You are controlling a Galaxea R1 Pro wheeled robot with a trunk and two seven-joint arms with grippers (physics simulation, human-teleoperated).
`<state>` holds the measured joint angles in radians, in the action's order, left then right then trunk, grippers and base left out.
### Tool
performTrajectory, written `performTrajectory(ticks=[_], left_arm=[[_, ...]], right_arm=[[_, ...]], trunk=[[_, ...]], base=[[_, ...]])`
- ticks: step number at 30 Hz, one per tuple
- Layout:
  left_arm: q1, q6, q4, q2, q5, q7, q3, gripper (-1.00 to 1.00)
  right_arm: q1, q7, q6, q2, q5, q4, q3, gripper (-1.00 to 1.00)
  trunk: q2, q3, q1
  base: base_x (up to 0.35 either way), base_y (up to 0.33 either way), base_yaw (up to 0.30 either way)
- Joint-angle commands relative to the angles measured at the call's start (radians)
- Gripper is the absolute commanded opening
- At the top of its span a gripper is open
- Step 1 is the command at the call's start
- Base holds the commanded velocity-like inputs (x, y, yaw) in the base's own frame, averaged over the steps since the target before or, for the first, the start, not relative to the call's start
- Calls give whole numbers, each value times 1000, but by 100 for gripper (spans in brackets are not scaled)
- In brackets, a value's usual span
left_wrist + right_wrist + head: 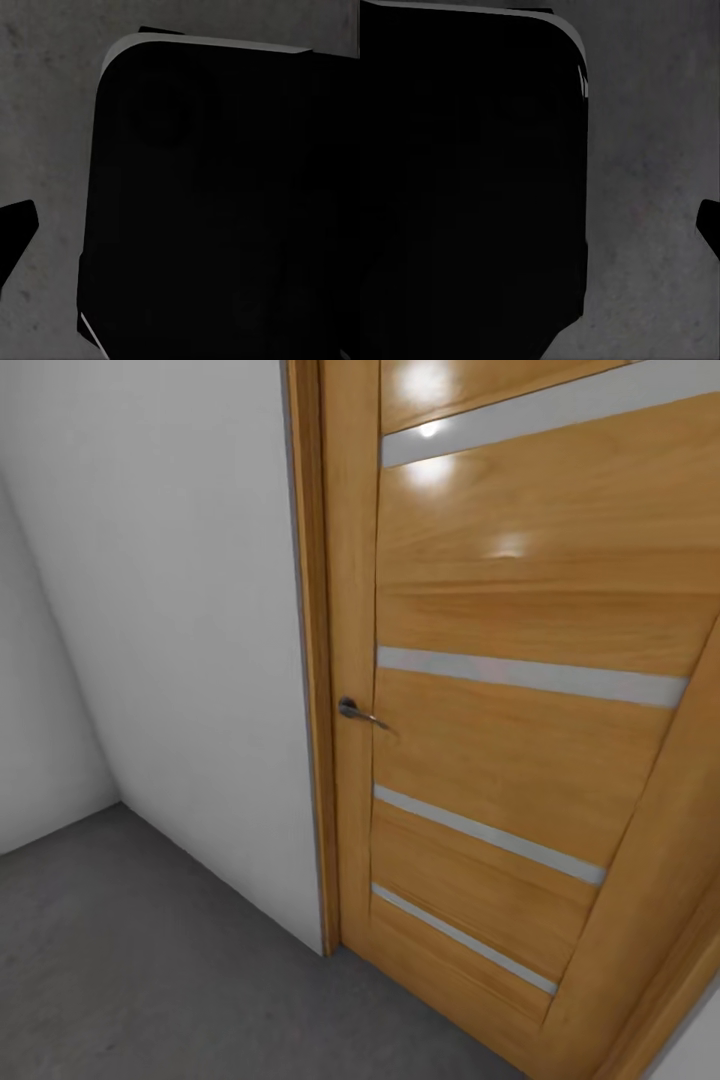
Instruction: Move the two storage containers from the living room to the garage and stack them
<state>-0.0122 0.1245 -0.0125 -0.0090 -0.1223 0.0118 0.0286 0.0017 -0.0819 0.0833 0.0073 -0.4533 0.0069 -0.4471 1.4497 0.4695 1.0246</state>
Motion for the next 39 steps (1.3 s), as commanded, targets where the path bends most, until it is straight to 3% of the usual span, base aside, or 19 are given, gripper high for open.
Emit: performTrajectory(ticks=[1,14,31,39], left_arm=[[0,1,-1,0,-8,1,2,100],[-1,3,-1,0,-7,0,2,100],[-1,3,-1,0,-8,1,2,100],[-1,3,-1,0,-8,1,2,100]], right_arm=[[0,-2,4,0,-9,1,-8,100],[0,-2,4,0,-14,1,-8,100],[0,-2,4,0,-16,1,-8,100],[0,-2,4,0,-15,1,-8,100]], trunk=[[0,1,0],[0,1,0],[0,1,0],[0,1,0]], base=[[195,0,-3],[83,0,-18],[1,4,-218],[81,233,-126]])
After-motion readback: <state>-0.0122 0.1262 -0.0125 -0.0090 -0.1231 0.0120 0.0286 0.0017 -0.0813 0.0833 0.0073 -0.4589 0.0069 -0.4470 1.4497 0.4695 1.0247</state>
